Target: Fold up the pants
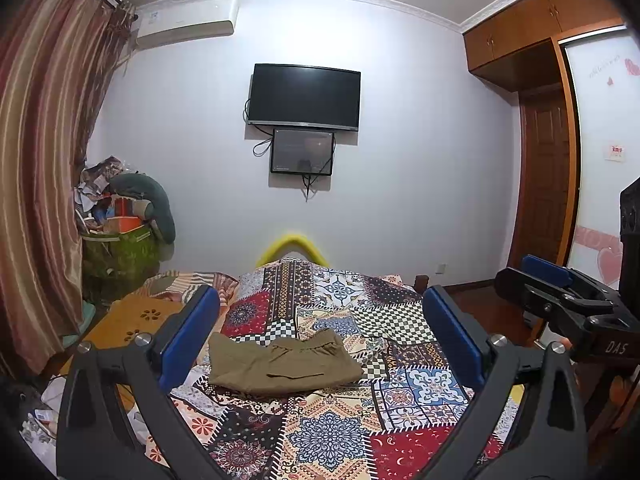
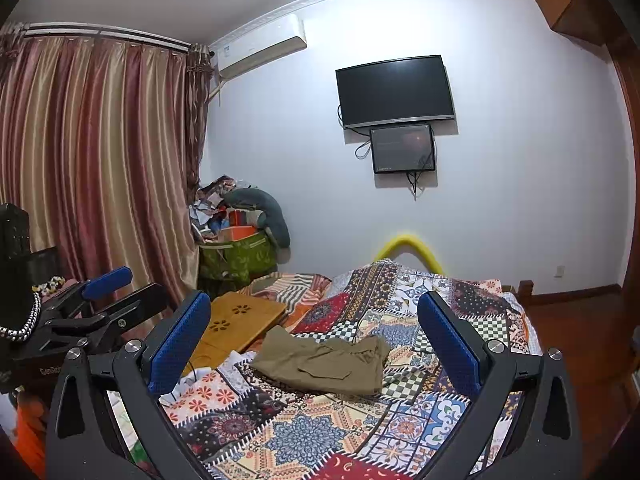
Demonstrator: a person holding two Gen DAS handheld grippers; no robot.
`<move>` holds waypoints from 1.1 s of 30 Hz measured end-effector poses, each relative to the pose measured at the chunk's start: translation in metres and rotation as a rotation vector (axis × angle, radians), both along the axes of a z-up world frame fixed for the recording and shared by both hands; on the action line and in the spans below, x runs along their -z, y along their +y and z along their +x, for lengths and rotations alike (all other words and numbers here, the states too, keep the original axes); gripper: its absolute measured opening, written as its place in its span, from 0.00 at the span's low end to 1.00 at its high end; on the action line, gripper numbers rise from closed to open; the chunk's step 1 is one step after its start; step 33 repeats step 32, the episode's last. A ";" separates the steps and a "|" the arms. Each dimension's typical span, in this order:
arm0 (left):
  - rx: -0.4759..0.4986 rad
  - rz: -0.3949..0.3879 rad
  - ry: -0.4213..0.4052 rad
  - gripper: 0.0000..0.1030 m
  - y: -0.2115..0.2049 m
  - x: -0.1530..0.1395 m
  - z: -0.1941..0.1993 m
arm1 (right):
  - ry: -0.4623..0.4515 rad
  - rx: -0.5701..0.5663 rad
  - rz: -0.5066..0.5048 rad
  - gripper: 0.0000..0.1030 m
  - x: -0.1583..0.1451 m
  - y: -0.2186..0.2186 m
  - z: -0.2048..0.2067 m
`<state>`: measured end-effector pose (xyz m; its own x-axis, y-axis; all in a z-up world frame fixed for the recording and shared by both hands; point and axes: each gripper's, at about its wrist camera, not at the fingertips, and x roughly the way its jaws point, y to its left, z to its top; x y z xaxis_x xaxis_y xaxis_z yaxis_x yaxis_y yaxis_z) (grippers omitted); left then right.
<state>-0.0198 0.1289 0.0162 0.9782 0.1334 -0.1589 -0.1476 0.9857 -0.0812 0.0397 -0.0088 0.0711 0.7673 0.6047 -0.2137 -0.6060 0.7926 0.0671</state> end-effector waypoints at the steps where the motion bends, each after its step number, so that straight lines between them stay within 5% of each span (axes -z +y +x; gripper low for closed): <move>1: 0.002 -0.001 0.001 0.99 0.000 0.000 0.000 | 0.001 0.000 0.000 1.00 0.001 0.000 0.001; 33: 0.044 -0.002 0.019 1.00 0.003 0.003 0.003 | 0.005 0.003 -0.002 1.00 0.002 0.001 0.000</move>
